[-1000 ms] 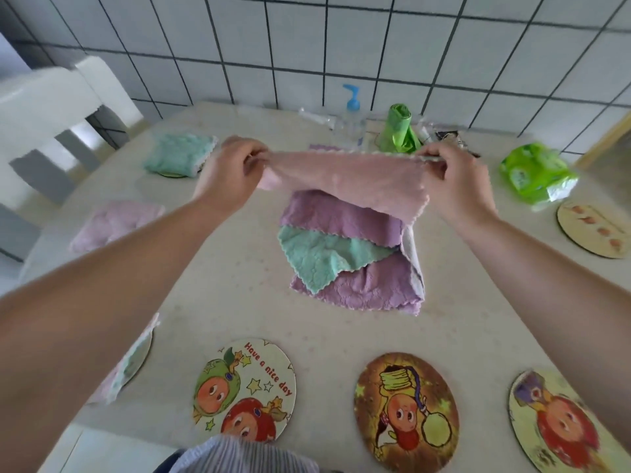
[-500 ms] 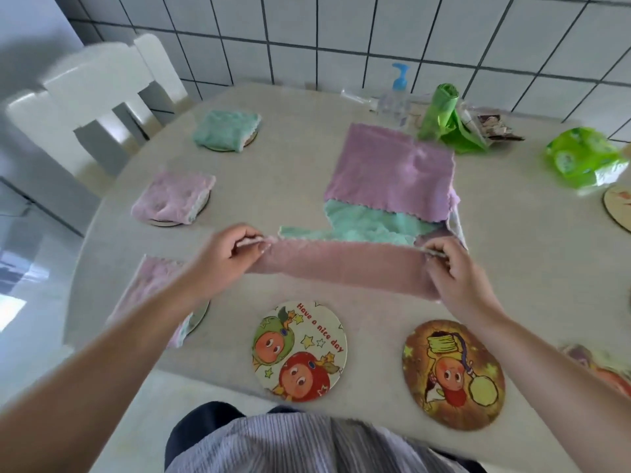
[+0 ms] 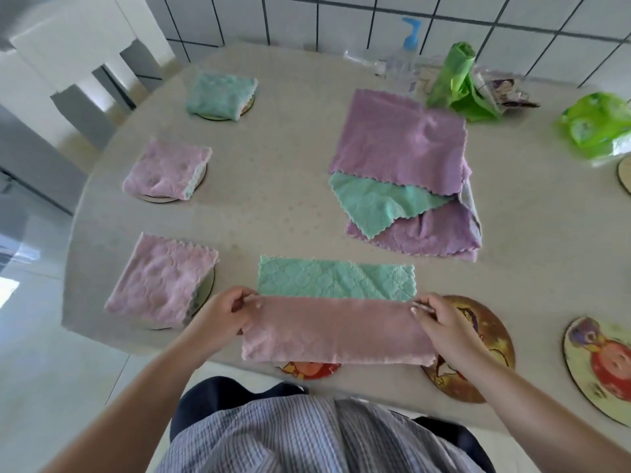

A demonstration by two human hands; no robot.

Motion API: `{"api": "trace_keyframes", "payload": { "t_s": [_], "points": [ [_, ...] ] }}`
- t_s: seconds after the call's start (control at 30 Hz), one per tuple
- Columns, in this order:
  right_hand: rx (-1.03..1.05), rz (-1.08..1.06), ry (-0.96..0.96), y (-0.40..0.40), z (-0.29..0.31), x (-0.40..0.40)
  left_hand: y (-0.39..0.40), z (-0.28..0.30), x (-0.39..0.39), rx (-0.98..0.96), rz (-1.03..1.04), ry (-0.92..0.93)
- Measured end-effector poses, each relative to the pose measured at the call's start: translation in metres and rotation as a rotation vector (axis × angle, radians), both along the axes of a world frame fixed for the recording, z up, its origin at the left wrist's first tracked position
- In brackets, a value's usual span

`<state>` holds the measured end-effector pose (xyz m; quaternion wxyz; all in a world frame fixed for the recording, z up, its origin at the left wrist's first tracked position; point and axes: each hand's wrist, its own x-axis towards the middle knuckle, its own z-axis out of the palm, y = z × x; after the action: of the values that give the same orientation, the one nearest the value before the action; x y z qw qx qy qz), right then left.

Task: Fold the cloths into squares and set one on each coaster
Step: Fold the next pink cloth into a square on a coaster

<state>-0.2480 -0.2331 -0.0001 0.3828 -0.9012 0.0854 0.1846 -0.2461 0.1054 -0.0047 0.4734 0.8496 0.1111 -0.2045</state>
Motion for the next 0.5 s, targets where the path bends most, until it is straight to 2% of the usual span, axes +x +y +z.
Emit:
{"api": "trace_keyframes", "payload": {
  "t_s": [0.23, 0.5],
  "points": [
    [0.003, -0.146, -0.045, 0.004, -0.012, 0.04, -0.008, -0.017, 0.042, 0.066, 0.101, -0.127],
    [-0.061, -0.151, -0.013, 0.006, -0.021, 0.061, -0.017, -0.03, 0.064, 0.292, 0.136, -0.14]
  ]
}}
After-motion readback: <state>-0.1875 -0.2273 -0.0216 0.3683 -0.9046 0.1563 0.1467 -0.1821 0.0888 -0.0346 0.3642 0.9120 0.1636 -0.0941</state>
